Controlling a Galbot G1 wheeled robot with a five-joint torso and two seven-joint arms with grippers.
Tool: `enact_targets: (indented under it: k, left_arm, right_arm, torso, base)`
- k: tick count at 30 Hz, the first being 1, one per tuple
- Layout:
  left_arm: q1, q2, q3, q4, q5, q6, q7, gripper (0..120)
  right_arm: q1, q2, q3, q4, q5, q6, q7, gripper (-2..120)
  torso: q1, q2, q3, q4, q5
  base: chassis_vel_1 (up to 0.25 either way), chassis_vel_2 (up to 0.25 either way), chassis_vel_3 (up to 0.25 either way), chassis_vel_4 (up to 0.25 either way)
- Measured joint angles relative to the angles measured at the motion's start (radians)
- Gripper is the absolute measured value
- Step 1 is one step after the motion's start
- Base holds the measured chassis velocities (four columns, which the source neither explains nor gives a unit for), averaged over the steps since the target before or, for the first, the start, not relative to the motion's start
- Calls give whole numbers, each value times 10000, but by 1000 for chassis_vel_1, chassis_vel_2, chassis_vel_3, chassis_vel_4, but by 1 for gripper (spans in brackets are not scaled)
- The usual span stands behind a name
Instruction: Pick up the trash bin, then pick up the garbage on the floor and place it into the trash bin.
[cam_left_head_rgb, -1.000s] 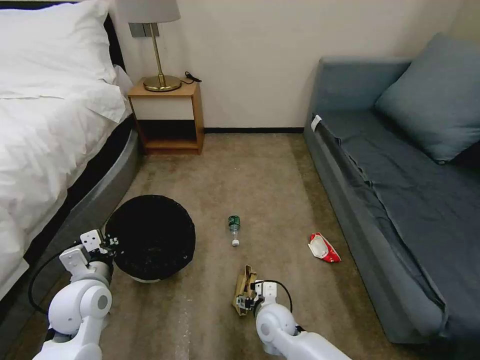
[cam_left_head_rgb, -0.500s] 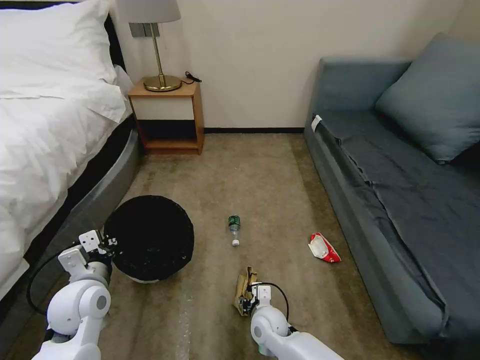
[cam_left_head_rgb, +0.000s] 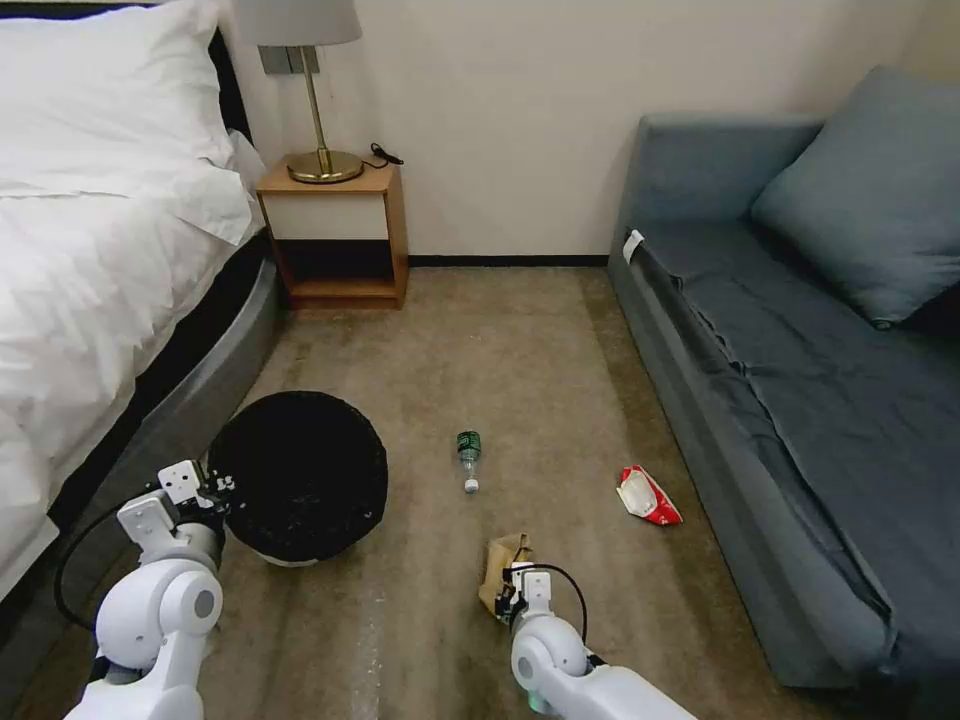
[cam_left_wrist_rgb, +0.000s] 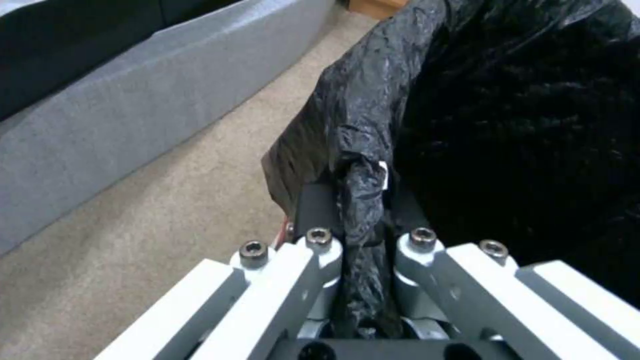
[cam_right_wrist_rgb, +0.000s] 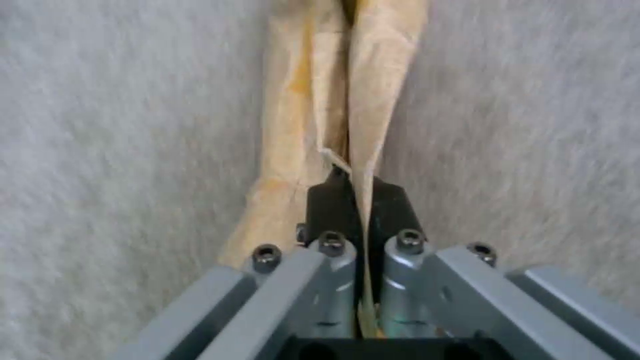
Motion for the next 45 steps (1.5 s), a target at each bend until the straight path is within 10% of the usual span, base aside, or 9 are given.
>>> enact_targets:
  k: [18, 37, 45]
  left_arm:
    - [6, -4, 55, -20, -1, -4, 6, 4]
    - [182, -81, 46, -261, 13, -1, 5, 4]
    - [175, -150, 63, -253, 44, 0, 0, 4]
  right_arm:
    - [3312, -447, -322, 5023, 2880, 1178, -461, 0]
    - [5052, 1231, -4522, 2278, 2491, 1543, 92, 0]
    - [4935, 1246, -4354, 2355, 2176, 1516, 68, 28]
  torso:
    - [0, 2, -2, 1, -2]
    - [-1, 0, 0, 2, -2]
    - [0, 1, -1, 1, 0]
  base:
    - [0, 0, 0, 0]
    - [0, 0, 0, 0]
    - [0, 0, 0, 0]
